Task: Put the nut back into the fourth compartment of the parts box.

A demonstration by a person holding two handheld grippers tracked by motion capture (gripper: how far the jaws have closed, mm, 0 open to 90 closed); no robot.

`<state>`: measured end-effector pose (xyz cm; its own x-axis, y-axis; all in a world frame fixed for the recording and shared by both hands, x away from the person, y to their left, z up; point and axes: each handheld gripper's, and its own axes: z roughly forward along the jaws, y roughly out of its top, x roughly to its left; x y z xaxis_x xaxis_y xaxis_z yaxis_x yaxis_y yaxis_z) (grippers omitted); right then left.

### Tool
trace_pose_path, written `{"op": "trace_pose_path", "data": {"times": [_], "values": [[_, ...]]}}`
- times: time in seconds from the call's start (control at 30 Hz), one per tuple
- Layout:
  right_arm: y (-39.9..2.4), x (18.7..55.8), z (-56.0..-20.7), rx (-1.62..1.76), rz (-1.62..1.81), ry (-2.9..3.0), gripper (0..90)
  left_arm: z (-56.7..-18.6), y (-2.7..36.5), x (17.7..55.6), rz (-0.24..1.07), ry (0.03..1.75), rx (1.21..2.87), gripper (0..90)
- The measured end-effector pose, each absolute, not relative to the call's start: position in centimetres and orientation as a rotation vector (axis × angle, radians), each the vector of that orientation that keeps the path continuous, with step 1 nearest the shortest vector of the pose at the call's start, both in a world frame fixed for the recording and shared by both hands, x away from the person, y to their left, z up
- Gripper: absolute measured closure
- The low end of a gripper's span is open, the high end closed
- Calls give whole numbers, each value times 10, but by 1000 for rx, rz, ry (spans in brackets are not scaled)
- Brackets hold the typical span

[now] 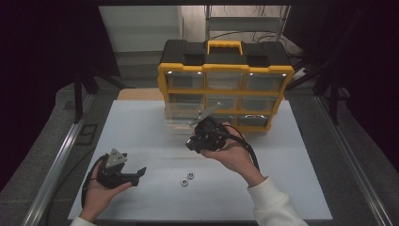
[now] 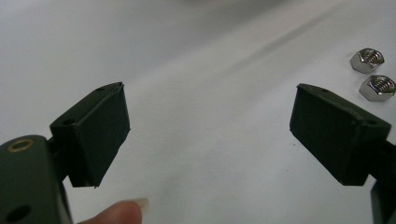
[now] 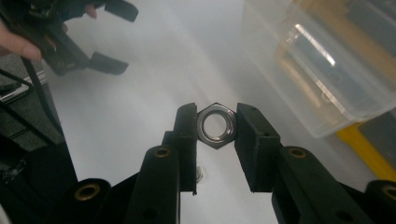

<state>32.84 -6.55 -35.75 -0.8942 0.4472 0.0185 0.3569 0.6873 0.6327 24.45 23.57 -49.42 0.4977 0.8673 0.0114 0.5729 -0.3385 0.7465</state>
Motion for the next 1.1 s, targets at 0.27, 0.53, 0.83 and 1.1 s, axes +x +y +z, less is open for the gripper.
{"op": "trace_pose_path", "data": {"times": [0.27,0.53,0.83,1.1], "values": [[-57,334,-344,637,1008,2747,706,-494,236,244,543,1179,2045,128],[-54,340,-330,645,1041,2716,706,-494,237,244,541,1181,2048,128],[-50,360,-316,714,1043,2670,705,-494,237,245,540,1182,2048,128],[-43,384,-320,797,999,2610,705,-494,238,245,543,1185,2044,128]]}}
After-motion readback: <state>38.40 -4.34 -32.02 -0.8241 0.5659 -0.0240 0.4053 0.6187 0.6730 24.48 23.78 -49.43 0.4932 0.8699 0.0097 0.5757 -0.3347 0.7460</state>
